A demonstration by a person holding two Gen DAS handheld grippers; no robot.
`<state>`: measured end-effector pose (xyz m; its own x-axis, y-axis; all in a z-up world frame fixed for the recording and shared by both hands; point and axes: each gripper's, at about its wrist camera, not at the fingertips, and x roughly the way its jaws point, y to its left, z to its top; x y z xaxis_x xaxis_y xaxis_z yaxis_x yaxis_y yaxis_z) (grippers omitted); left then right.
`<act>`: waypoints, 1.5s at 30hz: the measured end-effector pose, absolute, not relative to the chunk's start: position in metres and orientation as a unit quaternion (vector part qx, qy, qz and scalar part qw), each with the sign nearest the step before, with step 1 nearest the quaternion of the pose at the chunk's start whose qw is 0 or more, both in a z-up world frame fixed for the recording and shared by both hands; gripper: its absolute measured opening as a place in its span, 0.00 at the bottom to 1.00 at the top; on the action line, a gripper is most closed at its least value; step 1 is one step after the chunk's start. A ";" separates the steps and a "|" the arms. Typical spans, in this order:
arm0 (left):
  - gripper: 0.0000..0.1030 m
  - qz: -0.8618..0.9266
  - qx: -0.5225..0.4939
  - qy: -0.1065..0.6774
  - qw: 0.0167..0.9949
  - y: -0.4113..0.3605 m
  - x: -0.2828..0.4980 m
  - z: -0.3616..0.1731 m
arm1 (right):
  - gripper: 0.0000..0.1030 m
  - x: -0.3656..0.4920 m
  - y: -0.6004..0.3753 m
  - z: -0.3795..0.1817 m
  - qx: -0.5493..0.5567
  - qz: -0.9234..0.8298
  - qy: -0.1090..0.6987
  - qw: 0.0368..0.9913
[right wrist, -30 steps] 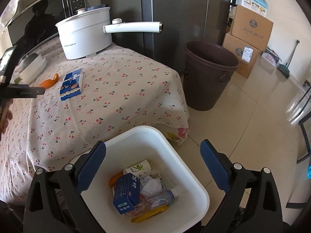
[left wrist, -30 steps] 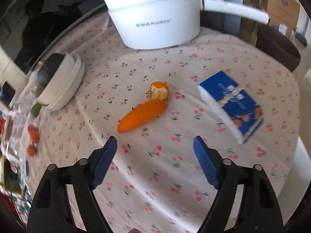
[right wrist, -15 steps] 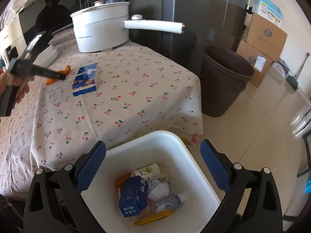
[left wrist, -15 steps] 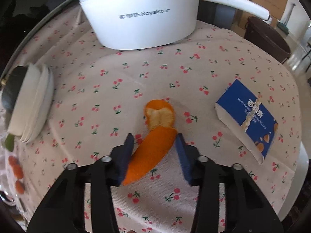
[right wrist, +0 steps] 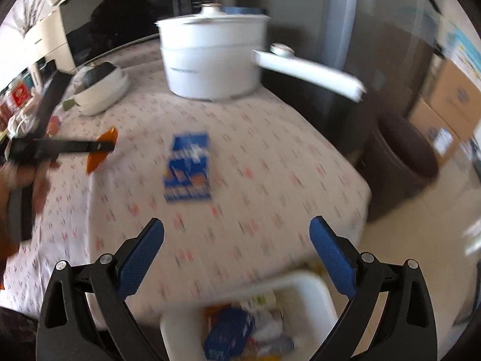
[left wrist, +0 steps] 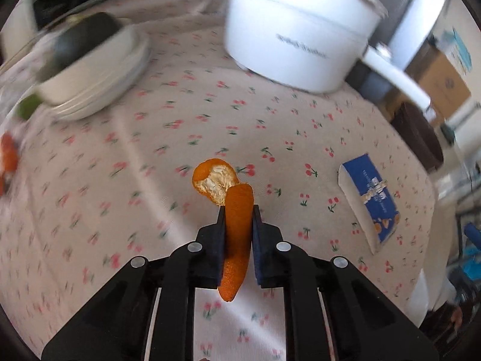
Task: Collect trash
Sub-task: 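Lift the orange peel with the left tool while the right tool grasps the blue biscuit box, then carry the peel and biscuit box to the bin and open both tools to drop them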
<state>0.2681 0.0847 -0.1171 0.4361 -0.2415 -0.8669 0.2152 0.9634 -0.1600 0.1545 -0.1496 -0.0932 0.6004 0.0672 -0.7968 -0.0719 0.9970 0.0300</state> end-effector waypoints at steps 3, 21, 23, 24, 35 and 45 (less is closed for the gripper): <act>0.14 -0.118 -0.049 0.497 0.858 0.097 0.253 -0.096 | 0.92 0.196 -0.131 -0.103 -0.002 0.052 0.472 0.880; 0.14 -0.092 -0.099 0.418 0.898 0.096 0.181 -0.052 | 0.54 0.269 -0.094 -0.156 0.021 0.046 0.544 0.838; 0.14 -0.087 -0.106 0.417 0.898 0.099 0.182 -0.053 | 0.54 0.263 -0.096 -0.145 0.026 0.051 0.531 0.846; 0.14 -0.086 -0.110 0.417 0.898 0.100 0.181 -0.052 | 0.54 0.260 -0.098 -0.138 0.028 0.053 0.525 0.849; 0.14 -0.102 -0.111 0.370 0.917 0.083 0.154 -0.009 | 0.54 0.204 -0.129 -0.041 0.039 0.051 0.424 0.903; 0.14 -0.124 -0.096 0.321 0.934 0.054 0.120 0.027 | 0.54 0.110 -0.173 0.003 0.024 0.025 0.333 0.942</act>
<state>0.1204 0.0541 0.0275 0.7627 -0.2937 -0.5762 0.1700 0.9506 -0.2595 0.1095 -0.1735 0.0033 0.7769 0.0634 -0.6264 -0.0311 0.9976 0.0623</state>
